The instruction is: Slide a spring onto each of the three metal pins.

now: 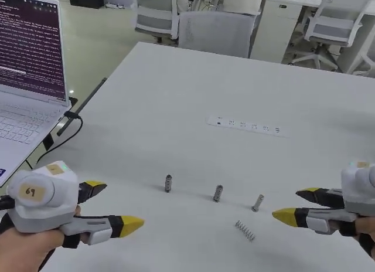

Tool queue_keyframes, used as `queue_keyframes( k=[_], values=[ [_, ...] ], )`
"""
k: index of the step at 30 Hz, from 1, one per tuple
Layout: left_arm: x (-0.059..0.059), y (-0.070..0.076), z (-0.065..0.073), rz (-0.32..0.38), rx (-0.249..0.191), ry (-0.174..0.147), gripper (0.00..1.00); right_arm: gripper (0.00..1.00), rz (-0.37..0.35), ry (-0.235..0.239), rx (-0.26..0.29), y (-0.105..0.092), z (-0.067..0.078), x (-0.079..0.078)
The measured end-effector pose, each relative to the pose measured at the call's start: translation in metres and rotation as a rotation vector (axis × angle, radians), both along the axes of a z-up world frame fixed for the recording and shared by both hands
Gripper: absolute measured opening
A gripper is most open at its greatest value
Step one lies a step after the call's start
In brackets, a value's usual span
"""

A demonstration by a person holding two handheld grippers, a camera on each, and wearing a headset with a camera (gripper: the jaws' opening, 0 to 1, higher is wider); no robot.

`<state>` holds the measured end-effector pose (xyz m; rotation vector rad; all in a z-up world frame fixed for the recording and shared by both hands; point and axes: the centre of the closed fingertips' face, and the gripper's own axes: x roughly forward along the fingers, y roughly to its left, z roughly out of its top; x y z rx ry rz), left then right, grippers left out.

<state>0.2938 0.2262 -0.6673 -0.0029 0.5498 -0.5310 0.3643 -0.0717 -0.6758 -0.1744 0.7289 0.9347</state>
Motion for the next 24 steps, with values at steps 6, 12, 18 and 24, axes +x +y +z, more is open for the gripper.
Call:
queue_keyframes(
  k=[6,12,18,24],
  values=[
    [0.002,0.002,0.001,-0.001,-0.003,-0.002,0.7,0.65,-0.036,0.004,0.048,-0.004,-0.002,-0.017],
    [0.003,0.002,0.002,-0.007,0.002,-0.002,0.7,0.69,-0.055,0.018,0.055,-0.007,-0.011,-0.032],
    [0.002,0.001,0.002,-0.014,0.003,0.001,0.7,0.73,-0.089,0.023,0.076,-0.011,-0.015,-0.042],
    [0.001,-0.002,0.003,-0.02,0.004,0.003,0.7,0.76,-0.1,0.022,0.076,-0.014,-0.015,-0.049]
  ],
)
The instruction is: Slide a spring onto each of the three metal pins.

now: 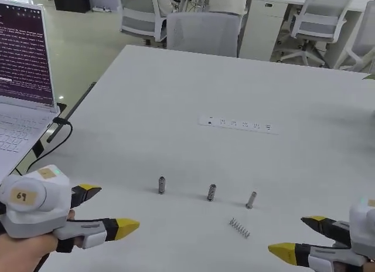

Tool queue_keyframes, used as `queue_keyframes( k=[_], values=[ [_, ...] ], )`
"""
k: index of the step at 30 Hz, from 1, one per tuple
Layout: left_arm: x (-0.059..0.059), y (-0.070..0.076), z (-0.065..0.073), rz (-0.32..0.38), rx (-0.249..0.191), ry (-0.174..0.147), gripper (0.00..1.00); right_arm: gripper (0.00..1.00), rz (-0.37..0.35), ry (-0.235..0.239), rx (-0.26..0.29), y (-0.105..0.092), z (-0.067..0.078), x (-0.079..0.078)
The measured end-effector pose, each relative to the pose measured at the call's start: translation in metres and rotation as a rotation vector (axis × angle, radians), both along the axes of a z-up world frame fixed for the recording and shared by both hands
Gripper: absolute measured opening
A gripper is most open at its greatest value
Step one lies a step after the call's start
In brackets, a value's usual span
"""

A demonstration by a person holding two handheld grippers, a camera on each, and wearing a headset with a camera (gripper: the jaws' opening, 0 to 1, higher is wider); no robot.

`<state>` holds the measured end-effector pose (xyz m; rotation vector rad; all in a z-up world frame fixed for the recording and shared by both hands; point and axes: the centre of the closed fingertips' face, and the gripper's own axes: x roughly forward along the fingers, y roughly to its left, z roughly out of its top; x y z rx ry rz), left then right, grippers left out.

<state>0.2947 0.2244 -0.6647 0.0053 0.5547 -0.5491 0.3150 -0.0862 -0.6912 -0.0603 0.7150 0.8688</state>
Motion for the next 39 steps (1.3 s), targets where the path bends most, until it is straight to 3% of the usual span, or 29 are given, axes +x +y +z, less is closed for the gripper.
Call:
queue_keyframes(
  k=[16,39],
  values=[
    [0.002,-0.013,0.001,-0.035,0.002,0.004,0.7,0.8,-0.036,0.005,0.016,-0.007,0.0,-0.009],
    [0.015,-0.062,-0.003,-0.192,0.026,0.007,0.69,0.78,-0.035,0.009,0.016,-0.01,0.002,-0.014]
  ],
)
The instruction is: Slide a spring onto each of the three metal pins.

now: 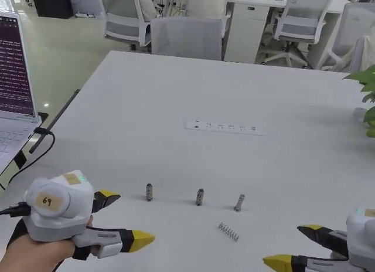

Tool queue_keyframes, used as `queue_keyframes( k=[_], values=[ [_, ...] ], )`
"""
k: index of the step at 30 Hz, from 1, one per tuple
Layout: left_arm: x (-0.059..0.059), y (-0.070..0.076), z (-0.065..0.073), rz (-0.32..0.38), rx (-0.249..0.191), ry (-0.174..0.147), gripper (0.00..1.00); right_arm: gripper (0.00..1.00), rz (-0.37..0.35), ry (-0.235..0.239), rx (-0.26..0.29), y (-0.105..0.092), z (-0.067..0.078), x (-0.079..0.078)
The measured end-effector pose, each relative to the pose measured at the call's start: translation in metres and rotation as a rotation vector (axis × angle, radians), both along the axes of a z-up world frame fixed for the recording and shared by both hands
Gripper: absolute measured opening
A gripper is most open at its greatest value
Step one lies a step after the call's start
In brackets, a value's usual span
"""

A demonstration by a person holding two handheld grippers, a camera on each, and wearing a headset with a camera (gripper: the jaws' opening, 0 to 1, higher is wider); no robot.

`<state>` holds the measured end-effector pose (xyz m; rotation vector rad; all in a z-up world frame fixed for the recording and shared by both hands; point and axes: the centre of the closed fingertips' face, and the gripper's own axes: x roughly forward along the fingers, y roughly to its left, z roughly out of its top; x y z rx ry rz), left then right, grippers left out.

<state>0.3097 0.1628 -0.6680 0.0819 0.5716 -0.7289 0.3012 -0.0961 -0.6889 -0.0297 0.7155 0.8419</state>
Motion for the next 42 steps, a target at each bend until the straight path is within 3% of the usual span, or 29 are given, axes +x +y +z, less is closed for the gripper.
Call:
queue_keyframes(
  k=[42],
  values=[
    [0.029,-0.097,-0.012,-0.32,0.063,-0.024,0.63,0.77,-0.025,-0.002,0.013,-0.003,0.001,-0.002]
  ],
)
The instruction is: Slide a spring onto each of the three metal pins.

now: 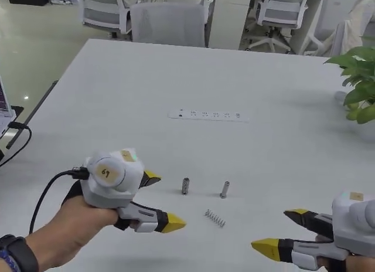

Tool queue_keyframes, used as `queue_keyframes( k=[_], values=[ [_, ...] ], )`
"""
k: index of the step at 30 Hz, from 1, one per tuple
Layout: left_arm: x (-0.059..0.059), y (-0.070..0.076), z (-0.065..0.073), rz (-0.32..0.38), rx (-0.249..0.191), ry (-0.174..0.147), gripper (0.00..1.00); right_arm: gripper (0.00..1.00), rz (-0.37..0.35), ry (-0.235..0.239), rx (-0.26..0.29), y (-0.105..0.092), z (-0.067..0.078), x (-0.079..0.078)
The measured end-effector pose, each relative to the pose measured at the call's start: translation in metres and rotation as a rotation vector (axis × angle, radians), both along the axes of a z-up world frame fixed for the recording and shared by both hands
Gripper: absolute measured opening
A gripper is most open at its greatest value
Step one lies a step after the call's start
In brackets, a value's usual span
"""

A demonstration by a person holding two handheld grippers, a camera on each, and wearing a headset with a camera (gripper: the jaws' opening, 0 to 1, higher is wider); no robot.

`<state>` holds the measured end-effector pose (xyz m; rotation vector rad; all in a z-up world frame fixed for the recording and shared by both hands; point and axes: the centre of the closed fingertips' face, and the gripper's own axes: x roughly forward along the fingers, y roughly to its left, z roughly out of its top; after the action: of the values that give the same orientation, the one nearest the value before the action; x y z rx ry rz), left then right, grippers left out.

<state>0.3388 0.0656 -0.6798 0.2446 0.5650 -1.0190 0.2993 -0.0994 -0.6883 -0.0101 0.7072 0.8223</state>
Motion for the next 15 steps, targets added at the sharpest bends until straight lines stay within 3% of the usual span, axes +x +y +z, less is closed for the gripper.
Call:
queue_keyframes(
  k=[15],
  values=[
    [0.011,-0.035,-0.012,-0.134,0.059,-0.004,0.63,0.77,0.004,0.004,0.002,0.001,-0.001,0.0]
  ],
)
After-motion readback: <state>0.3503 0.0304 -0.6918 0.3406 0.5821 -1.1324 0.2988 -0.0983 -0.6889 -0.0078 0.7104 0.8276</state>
